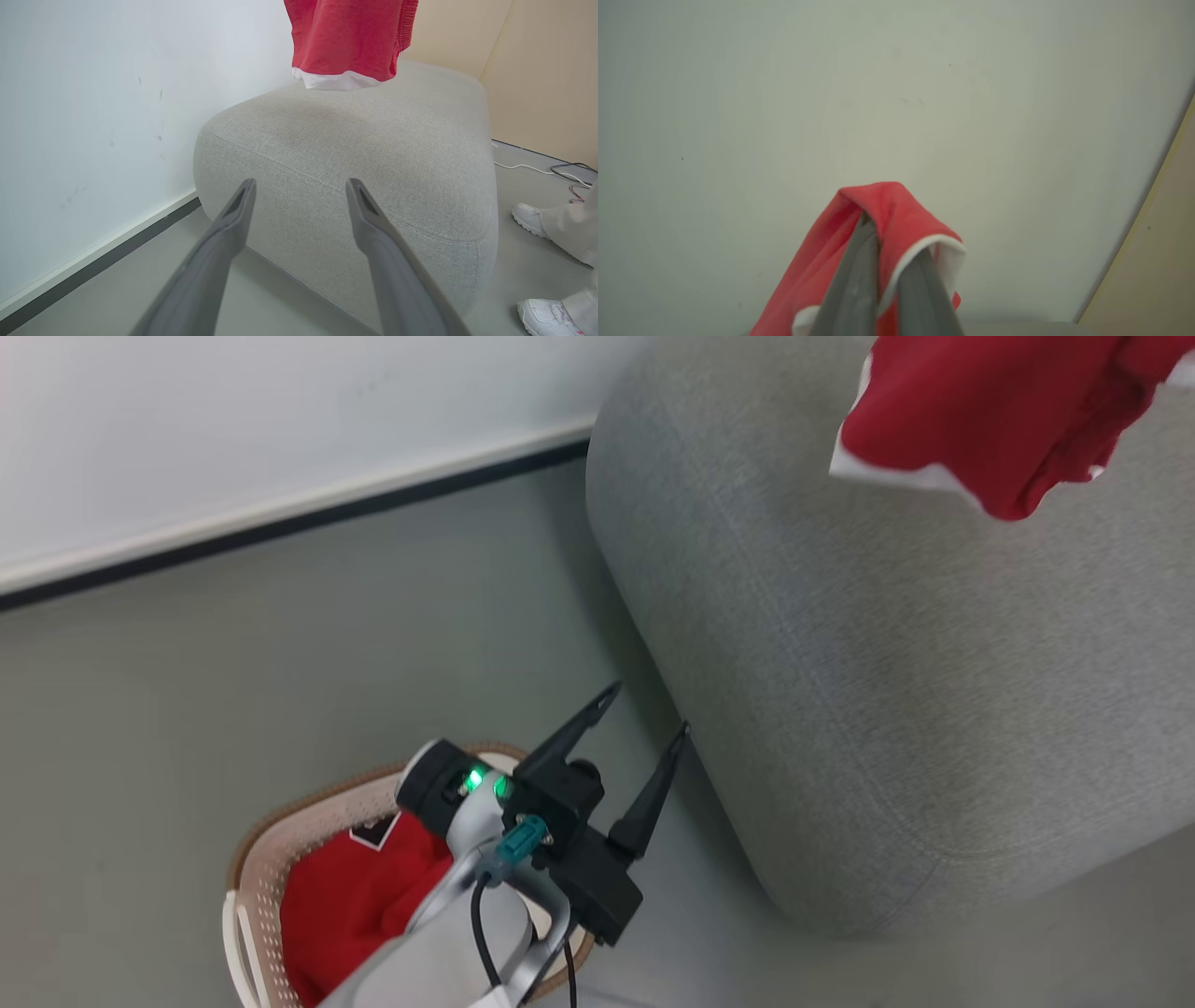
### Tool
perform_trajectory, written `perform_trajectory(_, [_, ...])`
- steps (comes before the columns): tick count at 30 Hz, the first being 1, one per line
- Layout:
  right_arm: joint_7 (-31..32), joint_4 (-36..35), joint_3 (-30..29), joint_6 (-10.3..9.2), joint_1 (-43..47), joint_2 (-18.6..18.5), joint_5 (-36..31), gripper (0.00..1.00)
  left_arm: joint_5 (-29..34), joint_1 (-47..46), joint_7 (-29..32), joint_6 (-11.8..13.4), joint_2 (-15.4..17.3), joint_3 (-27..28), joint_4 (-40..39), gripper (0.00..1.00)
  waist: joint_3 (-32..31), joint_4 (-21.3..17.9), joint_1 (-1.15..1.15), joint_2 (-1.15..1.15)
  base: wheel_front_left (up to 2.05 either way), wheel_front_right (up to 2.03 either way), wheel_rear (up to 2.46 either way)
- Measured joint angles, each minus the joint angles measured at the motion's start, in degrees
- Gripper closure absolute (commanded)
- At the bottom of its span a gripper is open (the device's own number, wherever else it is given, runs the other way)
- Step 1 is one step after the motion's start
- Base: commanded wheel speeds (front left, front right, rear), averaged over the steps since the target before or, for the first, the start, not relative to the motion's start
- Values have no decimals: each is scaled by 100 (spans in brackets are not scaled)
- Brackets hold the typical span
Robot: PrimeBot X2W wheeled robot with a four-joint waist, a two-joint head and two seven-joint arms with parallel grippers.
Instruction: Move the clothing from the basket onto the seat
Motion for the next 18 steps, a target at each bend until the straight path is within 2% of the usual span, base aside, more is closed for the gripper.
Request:
perform_trajectory(4, [-1,608,-45,9,-495,-127,0,100,96,-280,107,3,63,0,-135,0,334,78,0,1,0,0,0])
perform_trajectory(15, [-107,1427,-131,32,-1076,-415,-64,100,414,-815,352,52,186,21,-509,0,1192,189,0,1,0,0,0])
perform_trajectory(18, [-160,1633,-122,32,-1166,-381,-105,100,489,-942,434,58,254,34,-598,0,1450,188,0,1,0,0,0])
